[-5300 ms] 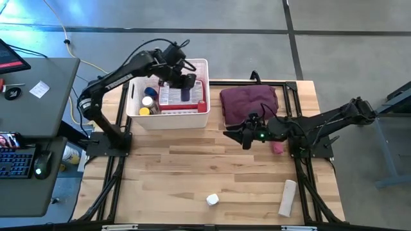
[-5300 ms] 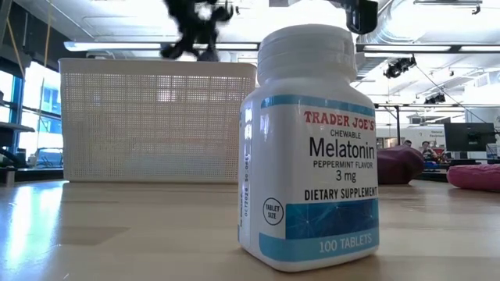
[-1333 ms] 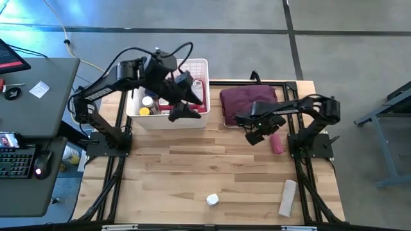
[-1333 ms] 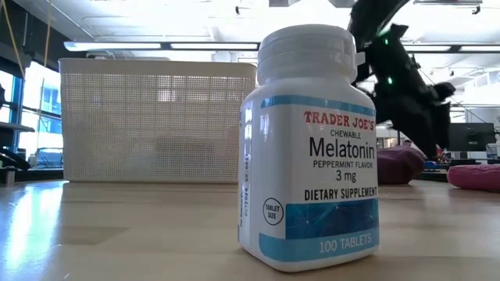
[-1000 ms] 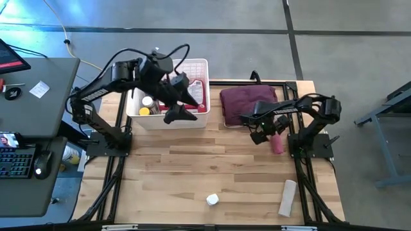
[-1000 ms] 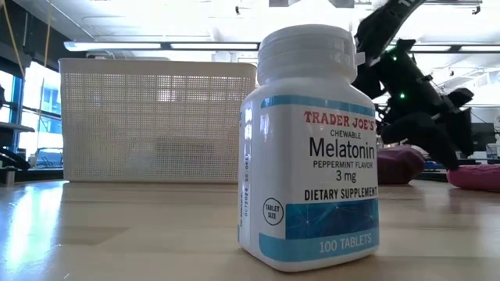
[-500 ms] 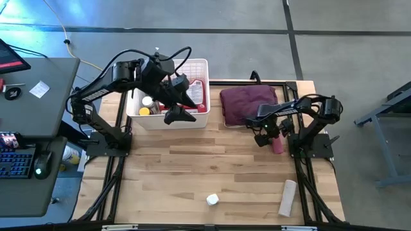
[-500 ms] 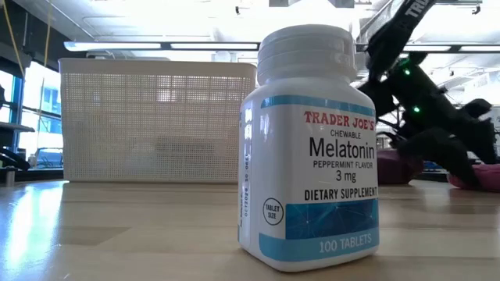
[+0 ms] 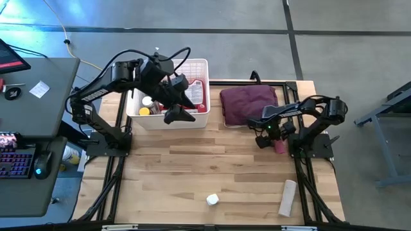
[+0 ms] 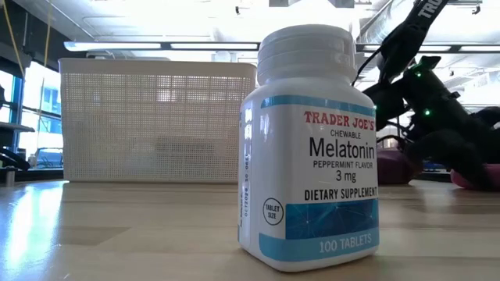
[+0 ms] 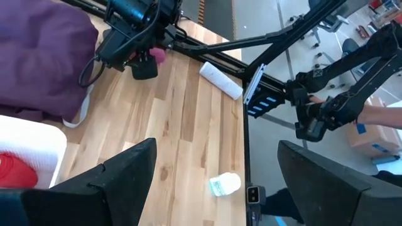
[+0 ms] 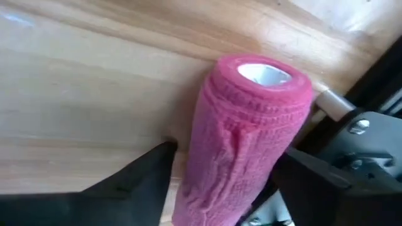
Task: Pick & place medical supplies in basket/bin
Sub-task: Put the pink bandage into the white bin
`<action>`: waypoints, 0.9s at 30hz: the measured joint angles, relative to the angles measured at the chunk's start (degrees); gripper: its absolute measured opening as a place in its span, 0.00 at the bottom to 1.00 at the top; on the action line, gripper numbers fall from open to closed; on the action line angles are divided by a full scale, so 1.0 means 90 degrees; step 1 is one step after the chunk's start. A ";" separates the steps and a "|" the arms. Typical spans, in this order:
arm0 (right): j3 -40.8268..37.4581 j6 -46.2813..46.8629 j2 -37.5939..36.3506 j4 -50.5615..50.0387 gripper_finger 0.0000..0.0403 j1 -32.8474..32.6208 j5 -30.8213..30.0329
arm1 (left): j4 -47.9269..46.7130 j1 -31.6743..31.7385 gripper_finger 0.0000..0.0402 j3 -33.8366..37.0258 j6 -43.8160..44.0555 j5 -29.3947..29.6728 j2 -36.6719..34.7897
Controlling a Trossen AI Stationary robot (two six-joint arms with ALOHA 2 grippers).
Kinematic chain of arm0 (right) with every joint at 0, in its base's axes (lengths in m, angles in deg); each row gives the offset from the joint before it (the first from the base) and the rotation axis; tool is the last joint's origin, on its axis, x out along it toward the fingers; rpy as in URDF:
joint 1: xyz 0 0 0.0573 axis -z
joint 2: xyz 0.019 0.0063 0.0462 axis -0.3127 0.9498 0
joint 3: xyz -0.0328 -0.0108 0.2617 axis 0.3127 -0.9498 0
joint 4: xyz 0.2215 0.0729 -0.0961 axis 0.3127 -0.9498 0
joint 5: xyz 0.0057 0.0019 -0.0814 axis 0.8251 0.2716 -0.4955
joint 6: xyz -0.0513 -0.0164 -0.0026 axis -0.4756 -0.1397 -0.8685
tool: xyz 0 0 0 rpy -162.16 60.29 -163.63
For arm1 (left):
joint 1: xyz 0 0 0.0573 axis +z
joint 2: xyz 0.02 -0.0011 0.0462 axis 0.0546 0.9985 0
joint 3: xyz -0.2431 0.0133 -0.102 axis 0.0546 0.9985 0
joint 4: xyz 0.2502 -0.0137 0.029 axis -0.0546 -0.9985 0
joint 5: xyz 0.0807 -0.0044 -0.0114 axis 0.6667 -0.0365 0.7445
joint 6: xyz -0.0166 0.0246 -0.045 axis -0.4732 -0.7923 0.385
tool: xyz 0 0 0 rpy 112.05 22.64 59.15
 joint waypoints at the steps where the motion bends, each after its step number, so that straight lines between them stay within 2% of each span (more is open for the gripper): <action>1: 0.0002 0.0034 -0.0009 0.0031 0.61 0.0000 0.0000 | 0.0000 0.0000 0.90 0.0000 0.0012 0.0013 0.0000; 9: 0.0008 0.0046 -0.0014 0.0055 0.39 -0.0093 -0.0071 | 0.0131 0.0000 0.90 0.0000 0.0269 0.0141 0.0000; 13: 0.0012 -0.0014 -0.0055 0.0057 0.32 -0.0258 -0.0083 | 0.0205 0.0000 0.90 -0.0002 0.0382 0.0273 0.0000; 20: 0.0281 0.0287 -0.0694 -0.0015 0.31 -0.0574 0.0058 | 0.0253 0.0000 0.90 -0.0002 0.0482 0.0527 0.0000; 27: 0.0972 0.1040 -0.1783 0.0181 0.31 -0.0735 0.0154 | 0.0268 0.0000 0.90 -0.0001 0.0385 0.0592 0.0000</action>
